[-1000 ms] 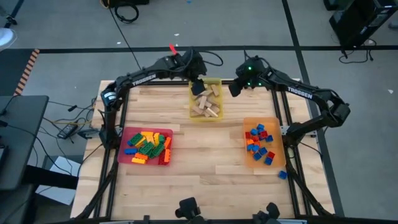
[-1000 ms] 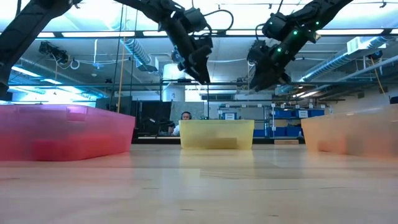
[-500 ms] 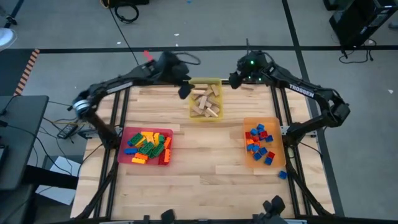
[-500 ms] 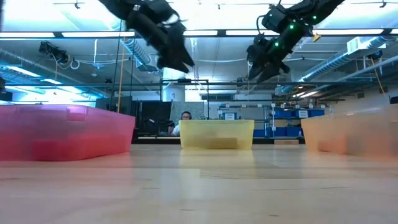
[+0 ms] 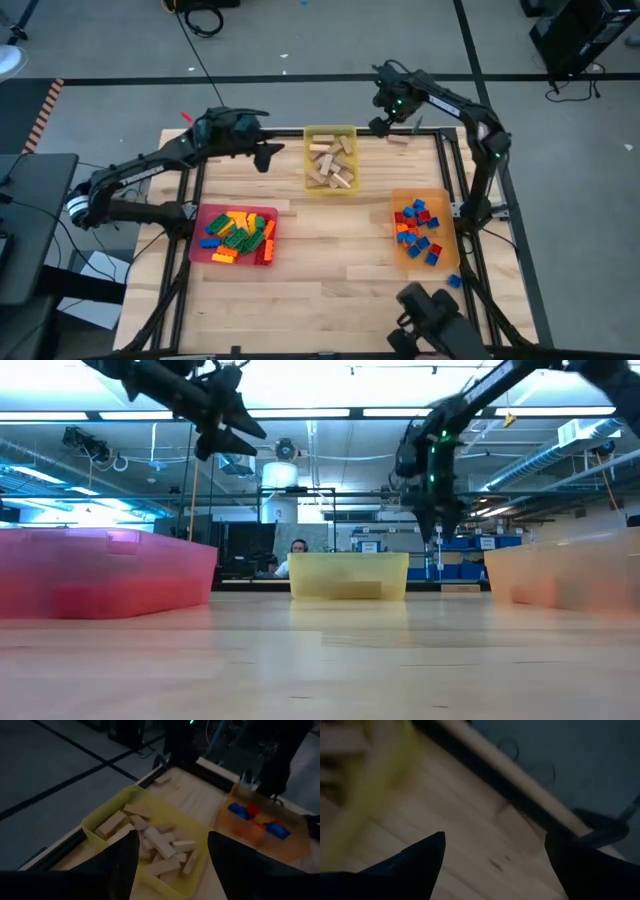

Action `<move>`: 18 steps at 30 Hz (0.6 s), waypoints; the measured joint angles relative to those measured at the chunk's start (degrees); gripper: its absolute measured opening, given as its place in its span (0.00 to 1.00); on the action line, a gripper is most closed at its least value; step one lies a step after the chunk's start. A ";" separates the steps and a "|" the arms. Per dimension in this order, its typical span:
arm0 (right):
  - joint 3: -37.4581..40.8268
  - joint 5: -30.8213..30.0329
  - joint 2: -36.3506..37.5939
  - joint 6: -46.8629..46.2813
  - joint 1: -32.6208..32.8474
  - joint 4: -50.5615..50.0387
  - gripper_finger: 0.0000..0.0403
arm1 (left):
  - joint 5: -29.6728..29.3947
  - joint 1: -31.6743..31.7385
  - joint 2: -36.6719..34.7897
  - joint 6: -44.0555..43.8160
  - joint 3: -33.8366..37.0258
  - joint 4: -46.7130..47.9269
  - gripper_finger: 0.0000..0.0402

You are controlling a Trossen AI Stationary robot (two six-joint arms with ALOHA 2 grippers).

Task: Sort blocks by size
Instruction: Put the wooden block into the yellow bin

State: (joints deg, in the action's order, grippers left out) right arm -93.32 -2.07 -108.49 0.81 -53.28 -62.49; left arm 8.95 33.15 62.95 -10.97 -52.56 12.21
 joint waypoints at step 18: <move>-0.72 -2.54 -13.46 4.40 -3.28 -2.81 0.82 | 0.39 -6.34 -2.35 -1.89 0.42 1.93 0.61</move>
State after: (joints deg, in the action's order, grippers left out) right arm -94.04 -4.61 -121.96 5.21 -56.56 -65.31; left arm 9.33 26.81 60.60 -12.86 -52.14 14.14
